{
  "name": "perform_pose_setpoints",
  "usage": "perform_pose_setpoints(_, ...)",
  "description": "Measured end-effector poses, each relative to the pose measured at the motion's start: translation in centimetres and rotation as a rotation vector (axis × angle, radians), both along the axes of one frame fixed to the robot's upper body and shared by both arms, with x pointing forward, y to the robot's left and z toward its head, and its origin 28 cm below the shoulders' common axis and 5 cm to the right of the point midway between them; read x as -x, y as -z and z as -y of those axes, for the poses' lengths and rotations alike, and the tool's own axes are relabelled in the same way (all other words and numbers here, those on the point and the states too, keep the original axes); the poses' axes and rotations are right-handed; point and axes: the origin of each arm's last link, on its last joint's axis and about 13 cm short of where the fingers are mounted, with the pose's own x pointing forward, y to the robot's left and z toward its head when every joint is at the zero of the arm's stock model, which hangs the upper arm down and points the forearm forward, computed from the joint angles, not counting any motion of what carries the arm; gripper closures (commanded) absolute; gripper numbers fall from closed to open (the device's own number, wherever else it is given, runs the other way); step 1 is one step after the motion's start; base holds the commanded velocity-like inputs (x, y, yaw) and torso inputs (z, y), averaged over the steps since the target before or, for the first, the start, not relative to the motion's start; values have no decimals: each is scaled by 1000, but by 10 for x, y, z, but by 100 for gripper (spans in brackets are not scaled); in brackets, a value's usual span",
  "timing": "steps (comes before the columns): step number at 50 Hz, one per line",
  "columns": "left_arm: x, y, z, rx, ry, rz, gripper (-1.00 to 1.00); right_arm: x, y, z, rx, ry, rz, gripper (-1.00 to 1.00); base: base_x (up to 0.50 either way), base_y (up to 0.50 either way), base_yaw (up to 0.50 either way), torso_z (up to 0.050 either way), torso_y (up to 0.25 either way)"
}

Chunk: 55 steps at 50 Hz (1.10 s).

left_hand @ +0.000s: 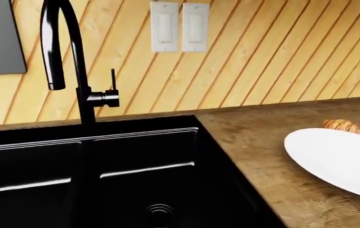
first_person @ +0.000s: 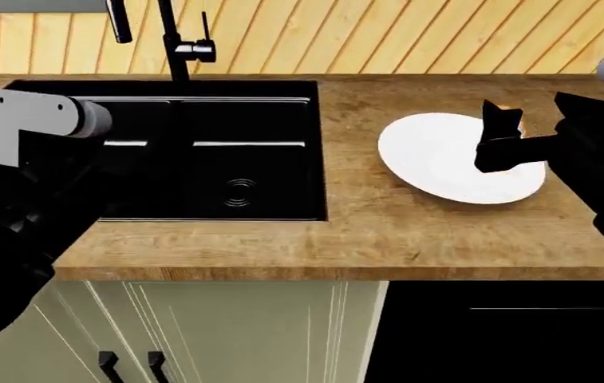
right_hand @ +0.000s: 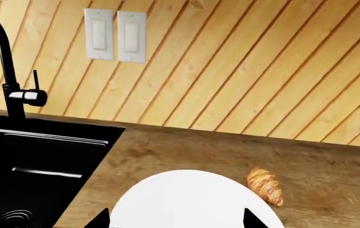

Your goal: Place the pastries on the plates.

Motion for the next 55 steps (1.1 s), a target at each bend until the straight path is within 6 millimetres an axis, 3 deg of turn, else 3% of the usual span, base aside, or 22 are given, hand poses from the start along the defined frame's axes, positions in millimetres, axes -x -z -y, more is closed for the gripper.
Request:
perform_pose_setpoints(43, 6, -9, -6, -4, -28, -3, -100, -12, 10, 12, -22, 49, -79, -100, 406, -324, 0, 0, 1)
perform_pose_setpoints(55, 5, -9, -6, -8, -31, -7, -100, -12, 11, 13, -14, 43, -81, -100, 409, -146, 0, 0, 1)
